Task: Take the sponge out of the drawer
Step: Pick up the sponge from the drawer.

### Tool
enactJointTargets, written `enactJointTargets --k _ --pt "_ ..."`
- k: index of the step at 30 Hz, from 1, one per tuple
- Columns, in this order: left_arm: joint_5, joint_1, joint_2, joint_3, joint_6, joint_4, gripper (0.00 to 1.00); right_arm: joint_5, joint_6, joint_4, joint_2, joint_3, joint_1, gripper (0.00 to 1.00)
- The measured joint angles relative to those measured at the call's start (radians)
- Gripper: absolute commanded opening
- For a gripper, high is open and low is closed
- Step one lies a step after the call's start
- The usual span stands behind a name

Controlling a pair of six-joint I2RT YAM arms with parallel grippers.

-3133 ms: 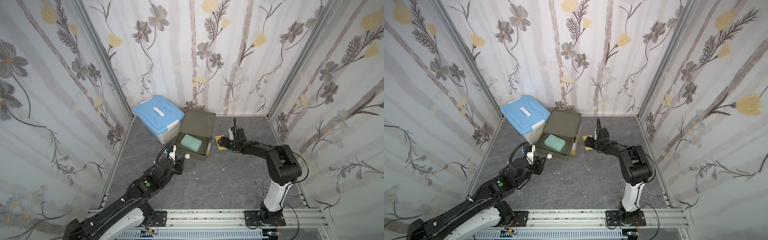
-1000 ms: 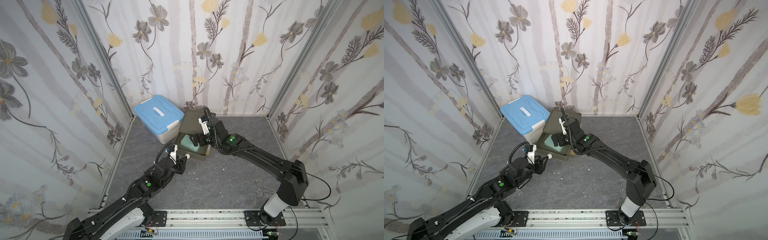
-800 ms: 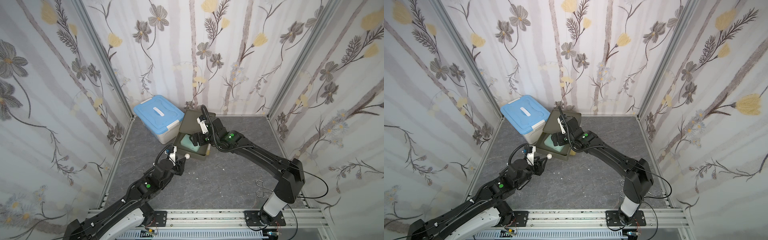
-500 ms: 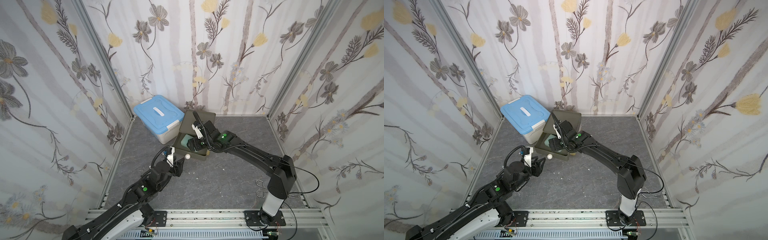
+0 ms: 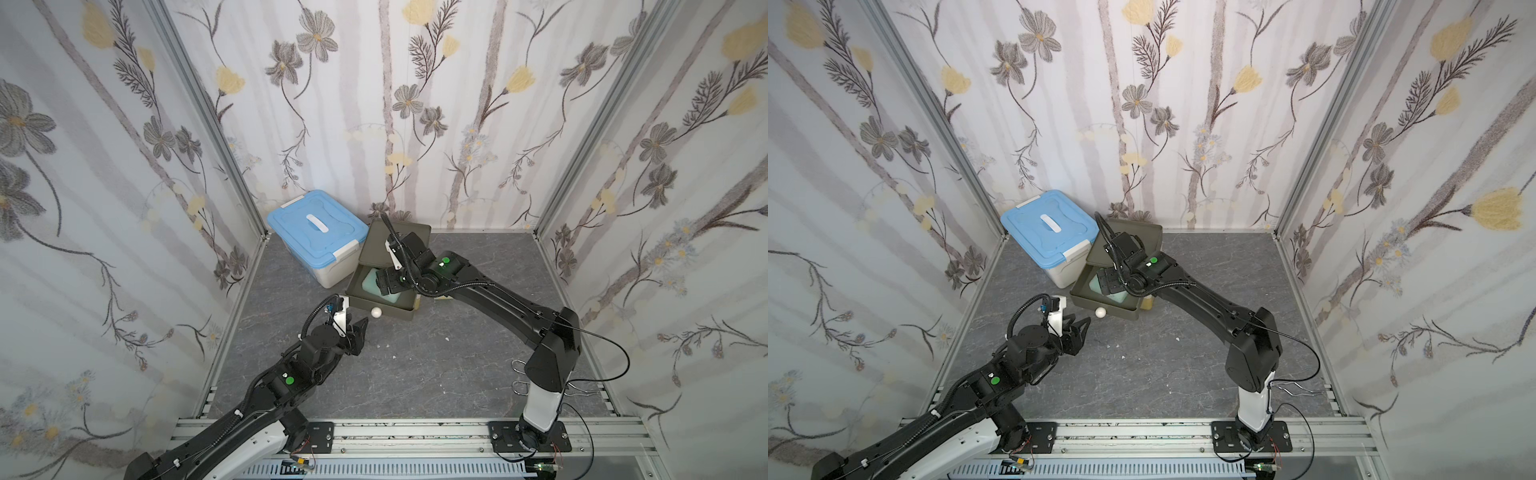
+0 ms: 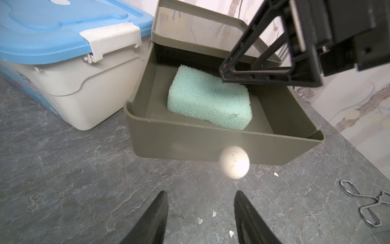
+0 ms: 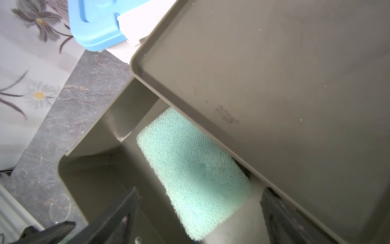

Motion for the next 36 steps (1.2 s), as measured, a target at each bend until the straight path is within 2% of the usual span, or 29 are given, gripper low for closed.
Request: enactJointTargets --k 13,17,24,28,30,33,36 --pt "-0.018 0.0 -0.066 -0.021 0.0 0.0 0.53 -0.052 -0.052 -0.076 0.084 0.068 -0.007 0.98" --pt "-0.022 0.0 -0.066 -0.021 0.002 -0.001 0.53 -0.103 -0.055 -0.071 0.109 0.074 -0.008 0.97" --pt "-0.028 0.0 -0.071 -0.021 0.003 -0.004 0.53 -0.099 -0.044 -0.064 0.132 0.078 -0.008 0.94" --pt "-0.029 0.0 -0.072 -0.021 0.003 -0.005 0.53 -0.071 -0.049 -0.049 0.141 0.079 -0.008 0.84" --pt "-0.029 0.0 -0.072 -0.021 0.003 -0.005 0.53 -0.061 -0.057 -0.047 0.141 0.079 -0.009 0.75" --pt "-0.03 0.0 -0.072 -0.021 0.003 -0.005 0.53 -0.051 -0.071 -0.047 0.141 0.079 -0.011 0.53" --pt "-0.034 0.0 -0.072 -0.021 0.003 -0.005 0.54 -0.051 -0.074 -0.039 0.141 0.079 -0.011 0.2"
